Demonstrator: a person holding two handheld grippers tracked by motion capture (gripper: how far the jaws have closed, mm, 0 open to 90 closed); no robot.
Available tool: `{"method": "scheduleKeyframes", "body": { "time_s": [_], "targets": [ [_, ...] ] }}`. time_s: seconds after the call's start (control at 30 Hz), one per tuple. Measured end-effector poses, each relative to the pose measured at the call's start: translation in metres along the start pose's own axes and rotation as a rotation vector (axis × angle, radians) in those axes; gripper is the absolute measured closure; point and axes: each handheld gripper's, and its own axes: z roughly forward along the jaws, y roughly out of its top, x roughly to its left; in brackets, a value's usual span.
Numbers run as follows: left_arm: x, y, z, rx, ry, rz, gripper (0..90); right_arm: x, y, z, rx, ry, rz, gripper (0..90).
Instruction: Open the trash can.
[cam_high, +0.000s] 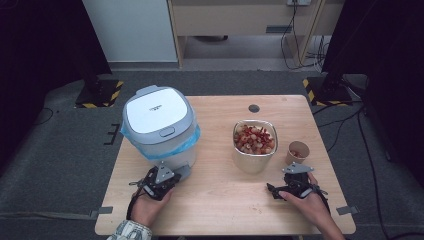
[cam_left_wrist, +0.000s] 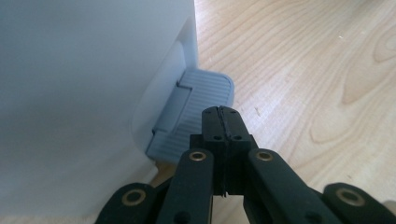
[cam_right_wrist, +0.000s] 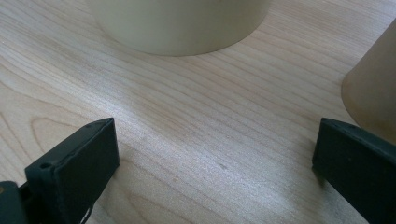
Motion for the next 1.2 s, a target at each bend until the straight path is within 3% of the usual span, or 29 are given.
{"method": "scheduleKeyframes", "body": {
  "time_s": [0.3, 0.57, 1.2],
  "targets": [
    [-0.004, 0.003, 0.008, 0.004, 0.038, 0.041, 89.8, 0.0, 0.0, 0.0, 0.001, 0.002, -0.002, 0.8],
    [-0.004, 0.002, 0.01, 0.009, 0.045, 0.06, 89.7, 0.0, 0.0, 0.0, 0.0, 0.002, -0.004, 0.8],
    [-0.007, 0.001, 0.013, 0.033, 0.061, 0.052, 89.9, 0.0, -0.001, -0.001, 0.0, 0.003, -0.004, 0.8]
  ]
}}
